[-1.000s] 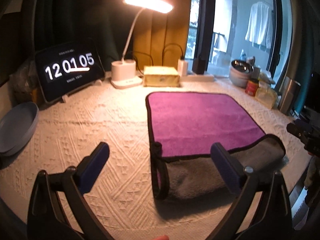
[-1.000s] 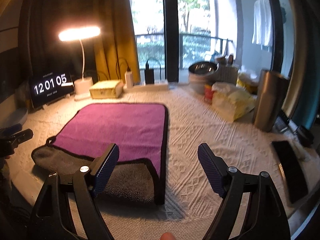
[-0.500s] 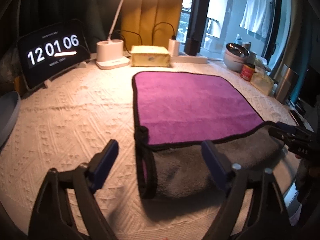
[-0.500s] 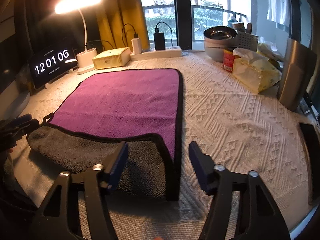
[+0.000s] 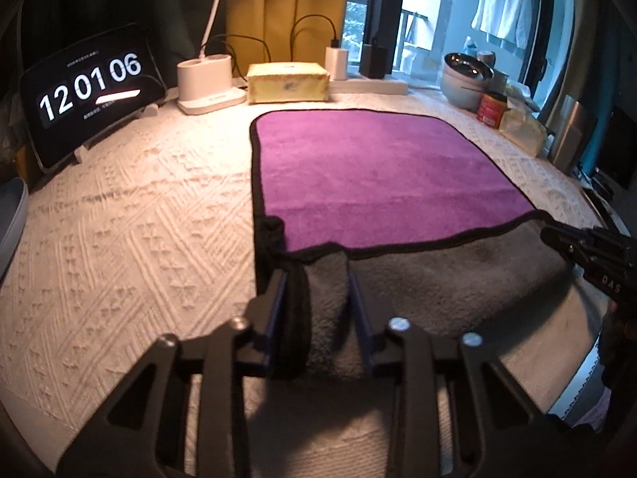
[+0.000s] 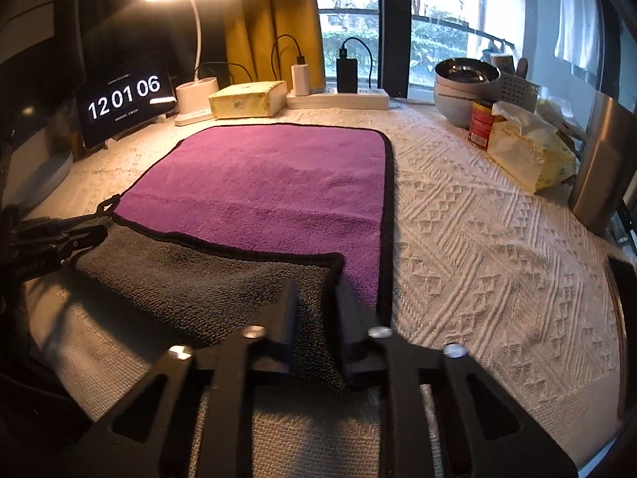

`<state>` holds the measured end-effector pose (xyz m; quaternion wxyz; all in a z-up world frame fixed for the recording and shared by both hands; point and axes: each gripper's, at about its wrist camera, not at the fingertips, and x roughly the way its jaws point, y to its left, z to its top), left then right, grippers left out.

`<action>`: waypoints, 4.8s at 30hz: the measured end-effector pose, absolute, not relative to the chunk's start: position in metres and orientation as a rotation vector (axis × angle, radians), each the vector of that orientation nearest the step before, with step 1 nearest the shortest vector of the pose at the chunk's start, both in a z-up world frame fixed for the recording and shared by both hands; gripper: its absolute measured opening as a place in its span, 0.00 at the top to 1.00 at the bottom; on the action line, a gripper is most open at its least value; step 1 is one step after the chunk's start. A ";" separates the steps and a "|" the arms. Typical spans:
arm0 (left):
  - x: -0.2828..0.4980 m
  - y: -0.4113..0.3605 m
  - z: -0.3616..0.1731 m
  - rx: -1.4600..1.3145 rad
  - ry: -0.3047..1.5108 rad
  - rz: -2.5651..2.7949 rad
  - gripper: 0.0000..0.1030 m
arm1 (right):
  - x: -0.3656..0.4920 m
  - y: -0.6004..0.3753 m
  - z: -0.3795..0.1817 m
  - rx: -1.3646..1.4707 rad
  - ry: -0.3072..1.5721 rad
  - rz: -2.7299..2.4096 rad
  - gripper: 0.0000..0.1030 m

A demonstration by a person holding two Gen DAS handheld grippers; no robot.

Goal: Fold towel

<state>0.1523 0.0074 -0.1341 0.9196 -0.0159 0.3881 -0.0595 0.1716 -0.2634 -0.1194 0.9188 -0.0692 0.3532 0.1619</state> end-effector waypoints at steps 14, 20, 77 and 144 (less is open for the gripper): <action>0.140 0.009 -0.115 -0.032 0.714 -0.153 0.84 | 0.164 -0.269 -0.098 -0.128 0.638 0.343 0.95; 0.137 0.005 -0.096 -0.010 0.657 -0.167 0.84 | 0.167 -0.268 -0.085 -0.138 0.601 0.337 0.95; 0.256 0.020 -0.060 0.057 0.500 -0.168 0.83 | 0.275 -0.264 -0.034 -0.150 0.437 0.317 0.95; 0.379 0.035 -0.117 -0.027 0.833 -0.071 0.19 | 0.417 -0.240 -0.111 -0.237 0.806 0.171 0.58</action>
